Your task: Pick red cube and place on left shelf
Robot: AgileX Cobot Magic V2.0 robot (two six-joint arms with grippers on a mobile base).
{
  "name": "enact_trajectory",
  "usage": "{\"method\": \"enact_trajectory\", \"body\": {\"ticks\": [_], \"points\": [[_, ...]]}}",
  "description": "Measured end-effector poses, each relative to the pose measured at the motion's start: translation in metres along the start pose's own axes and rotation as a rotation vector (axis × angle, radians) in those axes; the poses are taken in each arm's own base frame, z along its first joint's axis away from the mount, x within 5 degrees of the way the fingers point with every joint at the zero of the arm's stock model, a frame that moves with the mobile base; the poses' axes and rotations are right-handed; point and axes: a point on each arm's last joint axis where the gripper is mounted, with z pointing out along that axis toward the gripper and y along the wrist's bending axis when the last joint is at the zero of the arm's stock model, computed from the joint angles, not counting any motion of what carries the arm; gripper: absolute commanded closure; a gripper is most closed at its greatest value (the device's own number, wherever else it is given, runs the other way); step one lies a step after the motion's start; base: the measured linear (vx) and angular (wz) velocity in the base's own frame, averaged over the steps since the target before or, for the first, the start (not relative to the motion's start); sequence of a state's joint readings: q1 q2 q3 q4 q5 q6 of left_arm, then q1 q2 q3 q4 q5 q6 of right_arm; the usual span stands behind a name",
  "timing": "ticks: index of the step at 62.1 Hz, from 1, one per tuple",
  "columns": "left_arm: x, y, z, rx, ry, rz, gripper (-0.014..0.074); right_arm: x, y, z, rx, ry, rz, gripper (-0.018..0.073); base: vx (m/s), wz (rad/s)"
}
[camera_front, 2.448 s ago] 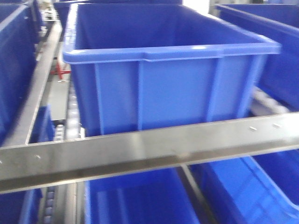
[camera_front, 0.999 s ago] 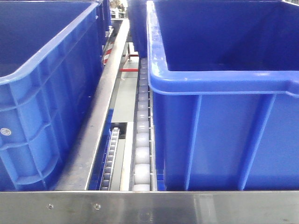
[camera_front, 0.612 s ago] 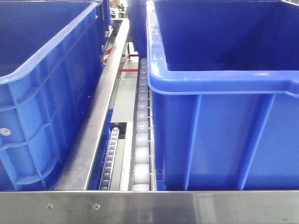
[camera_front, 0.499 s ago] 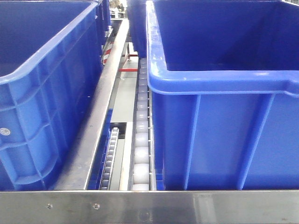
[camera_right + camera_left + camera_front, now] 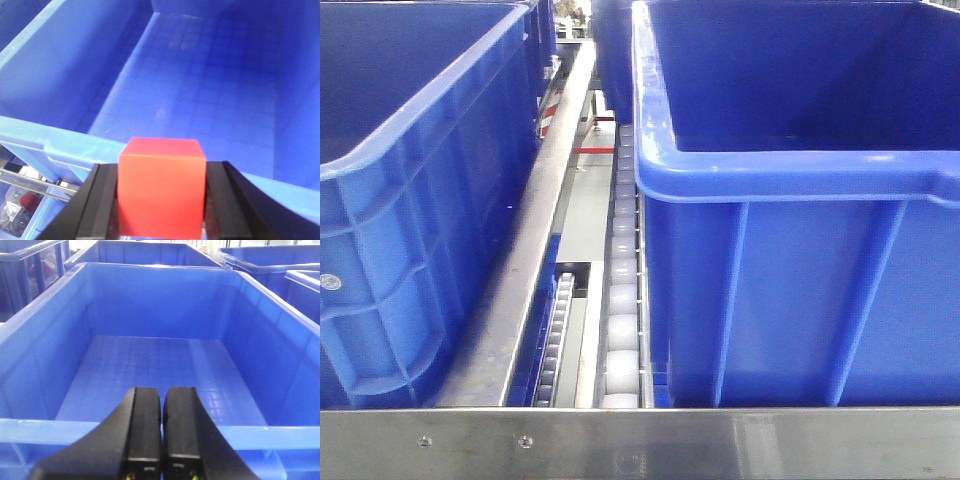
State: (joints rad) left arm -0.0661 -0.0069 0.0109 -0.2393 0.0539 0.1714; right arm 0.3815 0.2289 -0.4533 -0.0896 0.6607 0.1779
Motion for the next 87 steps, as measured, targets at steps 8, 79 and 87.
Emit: {"method": "enact_trajectory", "body": {"ticks": [8,79,87], "points": [[0.000,0.000,0.000,0.000,0.000,0.000,0.0495,-0.002,0.000,-0.001,-0.003,-0.019,0.000,0.0501,0.00,0.00],[0.000,0.000,0.000,0.000,0.000,0.000,0.0495,-0.119,0.030,0.320,0.039,0.573,-0.137,0.0501,0.00,-0.01],[0.000,0.000,0.000,0.000,0.000,0.000,0.0495,-0.107,0.028,0.331,0.051,0.628,-0.154,0.0501,0.01,-0.04]]}}
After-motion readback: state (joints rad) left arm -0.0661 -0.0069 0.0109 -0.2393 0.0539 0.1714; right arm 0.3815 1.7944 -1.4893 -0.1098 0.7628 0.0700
